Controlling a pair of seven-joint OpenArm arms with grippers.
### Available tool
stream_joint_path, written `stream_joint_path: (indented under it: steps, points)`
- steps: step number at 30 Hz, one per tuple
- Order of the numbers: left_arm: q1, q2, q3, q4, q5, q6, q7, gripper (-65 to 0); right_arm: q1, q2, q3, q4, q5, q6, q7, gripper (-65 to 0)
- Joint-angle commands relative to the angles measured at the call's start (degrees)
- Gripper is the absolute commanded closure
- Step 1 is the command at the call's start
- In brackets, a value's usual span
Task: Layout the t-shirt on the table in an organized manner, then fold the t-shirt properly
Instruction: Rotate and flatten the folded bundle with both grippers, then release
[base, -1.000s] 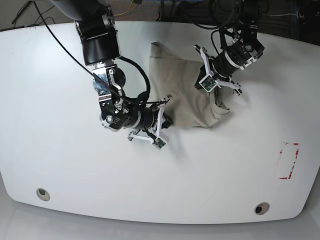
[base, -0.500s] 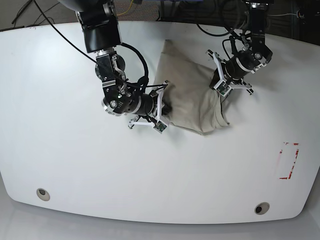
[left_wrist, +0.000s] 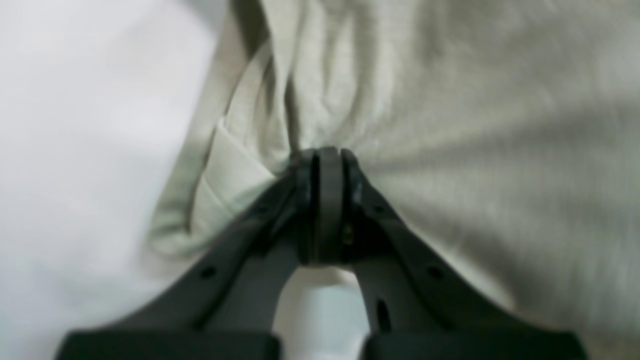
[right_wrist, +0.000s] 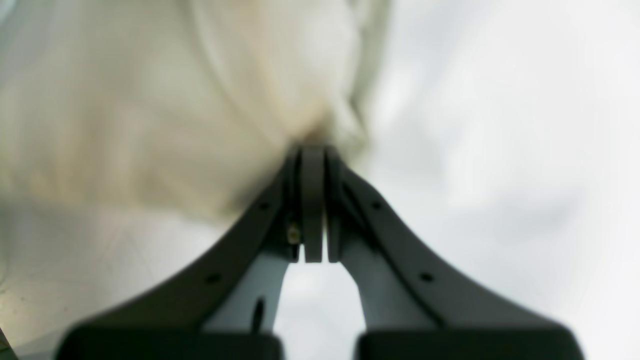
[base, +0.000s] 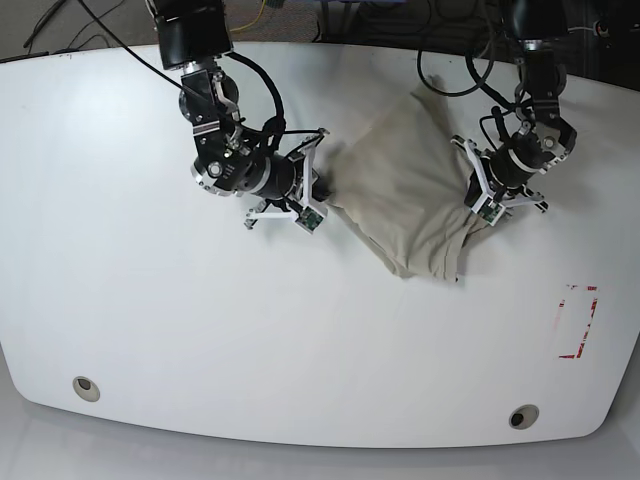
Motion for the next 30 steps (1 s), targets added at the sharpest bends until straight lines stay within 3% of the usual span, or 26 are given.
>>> stream_joint_path:
  steps: [1,7,15,25,30]
  points:
    - [-1.95,-1.58,-0.27,-0.25,0.15,0.12,-0.26,0.0,-0.61,-0.12,0.06,3.64,0.84,0.16,0.72,0.0]
    - [-3.89,-1.76,-0.53,0.01,0.06,0.12,-0.26,0.0,-1.76,-1.26,0.06,6.27,0.84,-0.63,-1.13,0.0]
    - [-3.71,-1.06,-0.62,9.15,-0.29,0.12,-0.26,0.0,-1.32,-1.26,0.06,14.10,0.84,-2.65,-3.42,0.0]
    - [-0.81,4.92,-0.62,19.17,-0.02,0.12,-0.26,0.0,2.20,-1.88,-0.03,13.83,0.84,-2.74,-3.42,0.0]
    - [2.09,8.79,-0.62,20.32,-0.02,0.12,-0.26,0.0,4.40,-3.55,-0.12,10.58,0.84,-2.74,-0.51,0.0]
